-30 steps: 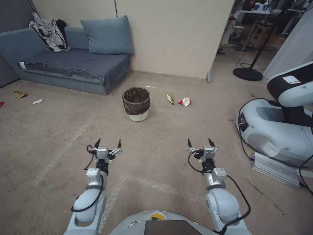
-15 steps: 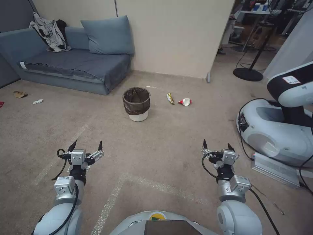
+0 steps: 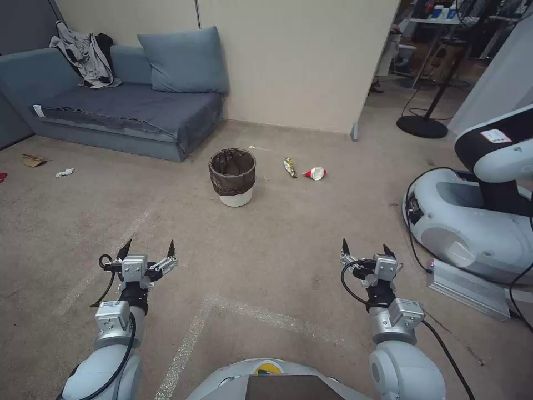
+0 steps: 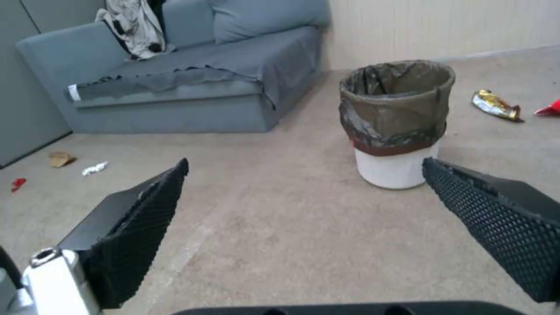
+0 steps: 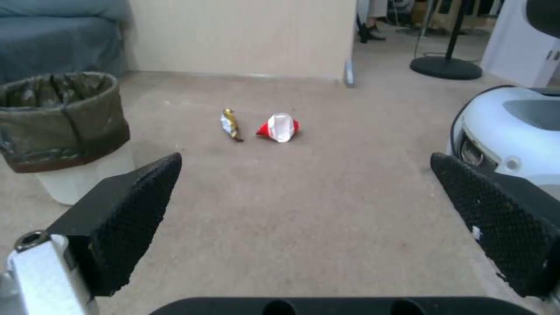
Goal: Pick up the trash bin, then pick up the garbage from the floor and place it into the trash bin.
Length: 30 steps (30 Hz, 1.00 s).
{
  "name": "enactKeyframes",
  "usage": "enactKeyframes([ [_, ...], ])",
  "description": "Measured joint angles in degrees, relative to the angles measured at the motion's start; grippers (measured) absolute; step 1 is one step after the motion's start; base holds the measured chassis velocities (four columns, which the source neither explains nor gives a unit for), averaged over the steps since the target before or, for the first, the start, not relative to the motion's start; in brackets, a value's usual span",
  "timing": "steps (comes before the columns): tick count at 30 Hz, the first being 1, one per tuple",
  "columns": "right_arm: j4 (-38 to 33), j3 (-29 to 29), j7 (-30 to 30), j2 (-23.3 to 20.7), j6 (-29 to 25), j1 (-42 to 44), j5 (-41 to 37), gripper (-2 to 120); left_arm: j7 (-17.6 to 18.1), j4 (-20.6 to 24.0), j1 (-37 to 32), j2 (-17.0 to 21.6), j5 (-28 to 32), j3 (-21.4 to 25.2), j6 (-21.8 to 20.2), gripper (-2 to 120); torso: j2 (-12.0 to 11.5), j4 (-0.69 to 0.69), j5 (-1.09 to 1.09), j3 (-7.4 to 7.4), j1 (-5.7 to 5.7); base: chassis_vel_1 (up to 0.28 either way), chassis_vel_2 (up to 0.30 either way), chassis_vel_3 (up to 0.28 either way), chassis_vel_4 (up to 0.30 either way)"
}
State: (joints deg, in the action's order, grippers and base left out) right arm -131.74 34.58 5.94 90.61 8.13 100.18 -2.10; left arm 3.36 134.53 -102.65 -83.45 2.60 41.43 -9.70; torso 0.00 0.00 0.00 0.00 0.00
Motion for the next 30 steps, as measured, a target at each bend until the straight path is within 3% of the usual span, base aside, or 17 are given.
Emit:
enactKeyframes([
  [30, -0.12, -0.02, -0.86, -0.07, 0.46, -0.68, -0.09, 100, -0.15, 0.26, 0.03, -0.01, 0.41, 0.09, 0.13, 100, -0.01, 0.0, 0.0, 0.01, 0.0, -0.027, 0.023, 0.022, -0.026],
])
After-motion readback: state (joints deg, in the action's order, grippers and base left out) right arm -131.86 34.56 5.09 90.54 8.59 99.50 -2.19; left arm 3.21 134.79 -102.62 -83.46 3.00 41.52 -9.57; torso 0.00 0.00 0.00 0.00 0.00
